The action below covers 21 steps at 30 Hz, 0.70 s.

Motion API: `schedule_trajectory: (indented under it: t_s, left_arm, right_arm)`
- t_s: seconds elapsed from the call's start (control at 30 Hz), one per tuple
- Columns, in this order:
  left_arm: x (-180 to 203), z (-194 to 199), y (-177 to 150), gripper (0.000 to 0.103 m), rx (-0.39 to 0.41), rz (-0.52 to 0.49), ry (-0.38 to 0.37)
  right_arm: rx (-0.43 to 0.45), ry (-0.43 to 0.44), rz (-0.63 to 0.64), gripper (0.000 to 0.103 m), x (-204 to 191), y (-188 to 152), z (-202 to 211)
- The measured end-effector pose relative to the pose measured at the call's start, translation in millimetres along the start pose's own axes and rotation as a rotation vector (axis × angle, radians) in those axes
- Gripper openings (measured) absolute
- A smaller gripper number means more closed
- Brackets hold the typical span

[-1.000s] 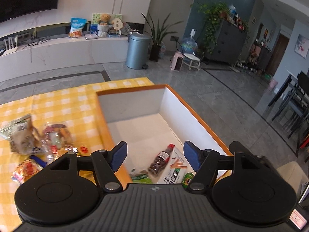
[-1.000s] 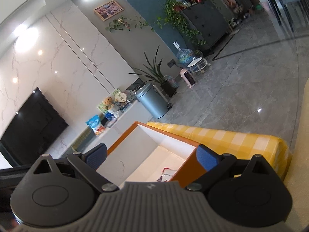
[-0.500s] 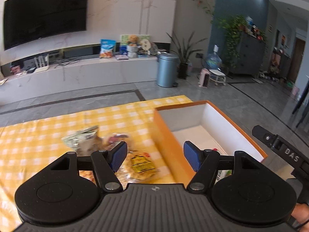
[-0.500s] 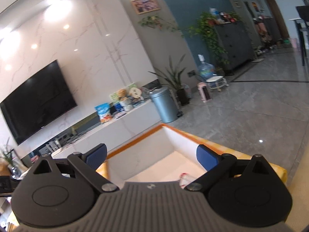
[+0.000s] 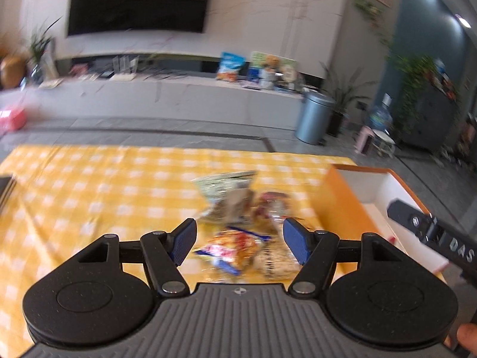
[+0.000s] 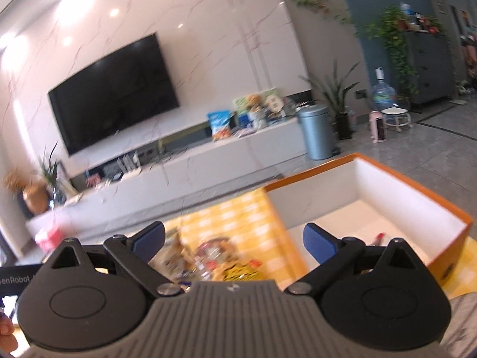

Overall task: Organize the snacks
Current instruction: 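Move both grippers back over the snack pile on the table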

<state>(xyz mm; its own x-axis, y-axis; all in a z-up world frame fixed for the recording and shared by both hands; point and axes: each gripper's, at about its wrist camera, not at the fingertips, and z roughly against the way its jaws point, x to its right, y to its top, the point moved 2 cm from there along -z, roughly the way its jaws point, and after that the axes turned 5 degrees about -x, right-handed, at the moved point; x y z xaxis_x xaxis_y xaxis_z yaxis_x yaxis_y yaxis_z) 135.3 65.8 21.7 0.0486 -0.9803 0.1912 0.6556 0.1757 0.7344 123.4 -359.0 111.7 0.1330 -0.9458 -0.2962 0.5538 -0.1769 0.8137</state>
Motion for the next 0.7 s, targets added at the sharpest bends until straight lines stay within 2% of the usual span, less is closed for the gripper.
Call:
schedule_trajectory:
  t_s: [0.07, 0.13, 0.2, 0.3, 0.47, 0.7]
  left_arm:
    - [-20, -5, 0, 0.078, 0.010, 0.062, 0.027]
    - [-34, -5, -2, 0.078, 0.040, 0.063, 0.047]
    - [-45, -6, -6, 0.078, 0.052, 0.058, 0.031]
    - [-64, -19, -11, 0.078, 0.012, 0.109, -0.013]
    - [-75, -46, -19, 0.078, -0.102, 0.118, 0.089]
    - [-80, -60, -28, 0.078, -0.159, 0.125, 0.054]
  right_arm:
    - [-0.035, -0.009, 0.034, 0.097, -15, -8, -11]
    - [-0.069, -0.035, 0.085, 0.097, -27, -17, -21]
    - [-0.086, -0.025, 0.109, 0.097, -31, -27, -30]
    - [-0.085, 0.069, 0.111, 0.097, -33, -43, -40]
    - [-0.159, 0.057, 0.183, 0.096, -43, -70, -71]
    - [-0.293, 0.068, 0.214, 0.093, -47, -97, -108]
